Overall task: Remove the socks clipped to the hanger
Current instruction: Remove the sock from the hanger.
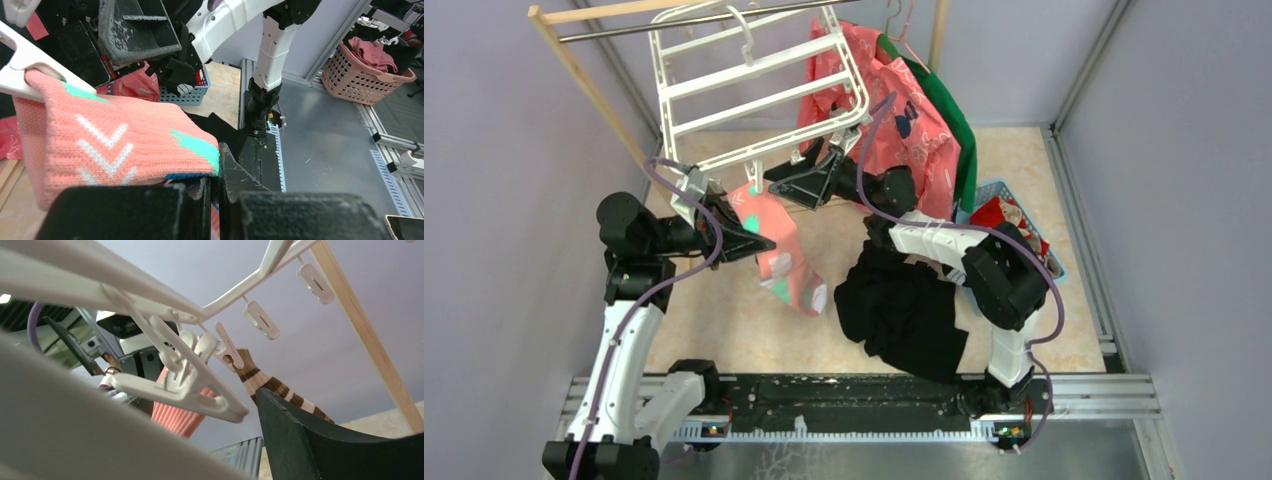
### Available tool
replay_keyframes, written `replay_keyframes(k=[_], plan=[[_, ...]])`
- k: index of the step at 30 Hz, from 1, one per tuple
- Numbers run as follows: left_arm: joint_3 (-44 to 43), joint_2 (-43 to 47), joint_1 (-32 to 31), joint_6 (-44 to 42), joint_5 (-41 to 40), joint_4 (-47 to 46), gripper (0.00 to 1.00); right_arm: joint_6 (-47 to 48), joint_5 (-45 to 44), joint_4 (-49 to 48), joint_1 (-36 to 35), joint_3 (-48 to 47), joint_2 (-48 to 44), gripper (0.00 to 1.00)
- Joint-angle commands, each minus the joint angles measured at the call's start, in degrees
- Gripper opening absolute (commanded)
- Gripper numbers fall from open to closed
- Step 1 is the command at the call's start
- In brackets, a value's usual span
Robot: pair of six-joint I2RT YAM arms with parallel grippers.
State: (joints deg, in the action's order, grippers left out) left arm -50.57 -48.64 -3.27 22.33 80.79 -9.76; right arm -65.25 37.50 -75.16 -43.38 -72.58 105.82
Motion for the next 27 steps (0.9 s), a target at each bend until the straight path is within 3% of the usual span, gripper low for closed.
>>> replay_keyframes(k=[1,16,27], plan=[[-0.25,0.23,0.84,-1.04,2.43,-0.11,0.03,-3.62,2.04,-4.48,-0.55,-6.11,1.75,0.75],[1.55,0.54,1.16,-1.32,1.31,-0.09,0.03,-7.21,4.13,-4.82,-1.81,-13.73,5.28,0.67],[2.54,1.48,1.16,-1.45,0.86,-0.01,0.02,-7.92,4.78,-3.51,-3.05,-17.06,6.58,0.51]])
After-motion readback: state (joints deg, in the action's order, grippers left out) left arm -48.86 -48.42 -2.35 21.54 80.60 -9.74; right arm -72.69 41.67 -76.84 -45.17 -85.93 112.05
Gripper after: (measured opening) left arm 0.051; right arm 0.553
